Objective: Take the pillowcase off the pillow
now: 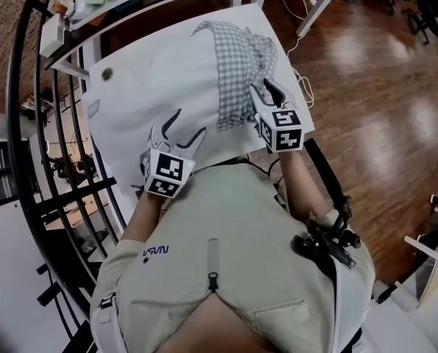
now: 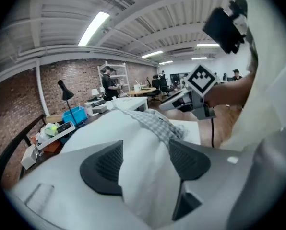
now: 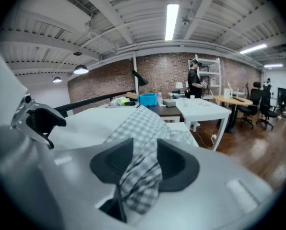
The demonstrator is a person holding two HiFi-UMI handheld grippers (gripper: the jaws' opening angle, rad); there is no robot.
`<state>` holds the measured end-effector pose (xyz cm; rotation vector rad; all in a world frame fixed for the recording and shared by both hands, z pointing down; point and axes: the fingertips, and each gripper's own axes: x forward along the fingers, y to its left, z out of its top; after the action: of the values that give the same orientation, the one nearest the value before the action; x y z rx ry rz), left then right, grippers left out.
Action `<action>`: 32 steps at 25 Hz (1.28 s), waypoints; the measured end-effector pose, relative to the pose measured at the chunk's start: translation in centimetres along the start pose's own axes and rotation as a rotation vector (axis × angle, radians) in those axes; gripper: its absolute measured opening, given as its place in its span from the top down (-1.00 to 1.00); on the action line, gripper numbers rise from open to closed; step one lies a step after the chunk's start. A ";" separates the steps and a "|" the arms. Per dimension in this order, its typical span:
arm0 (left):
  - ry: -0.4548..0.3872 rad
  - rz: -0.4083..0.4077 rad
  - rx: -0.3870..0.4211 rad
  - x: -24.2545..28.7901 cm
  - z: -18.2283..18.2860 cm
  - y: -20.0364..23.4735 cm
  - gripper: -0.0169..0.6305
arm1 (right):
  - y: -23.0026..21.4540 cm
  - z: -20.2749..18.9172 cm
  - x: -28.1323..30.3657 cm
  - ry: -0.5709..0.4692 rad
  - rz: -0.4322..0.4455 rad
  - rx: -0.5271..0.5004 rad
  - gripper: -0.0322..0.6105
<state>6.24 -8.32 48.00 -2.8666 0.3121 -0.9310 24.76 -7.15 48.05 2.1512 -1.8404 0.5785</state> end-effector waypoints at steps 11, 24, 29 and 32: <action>0.216 0.004 0.024 4.1 -7.7 -2.0 0.54 | 7.2 -13.7 0.3 0.316 0.082 -0.110 0.34; -0.078 0.180 -0.053 -1.2 1.1 5.3 0.91 | 1.3 -5.2 -2.2 0.126 -0.099 -0.216 0.79; -0.121 0.229 -0.102 -3.3 2.5 7.1 0.91 | -2.8 -4.0 -3.4 0.114 -0.216 -0.209 0.81; -0.136 0.270 -0.164 -4.7 1.8 8.3 0.91 | -6.7 -5.6 -4.5 0.151 -0.319 -0.161 0.83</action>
<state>2.25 -15.20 42.46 -2.9120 0.7710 -0.6873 30.01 0.40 51.42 2.1657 -1.3794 0.4868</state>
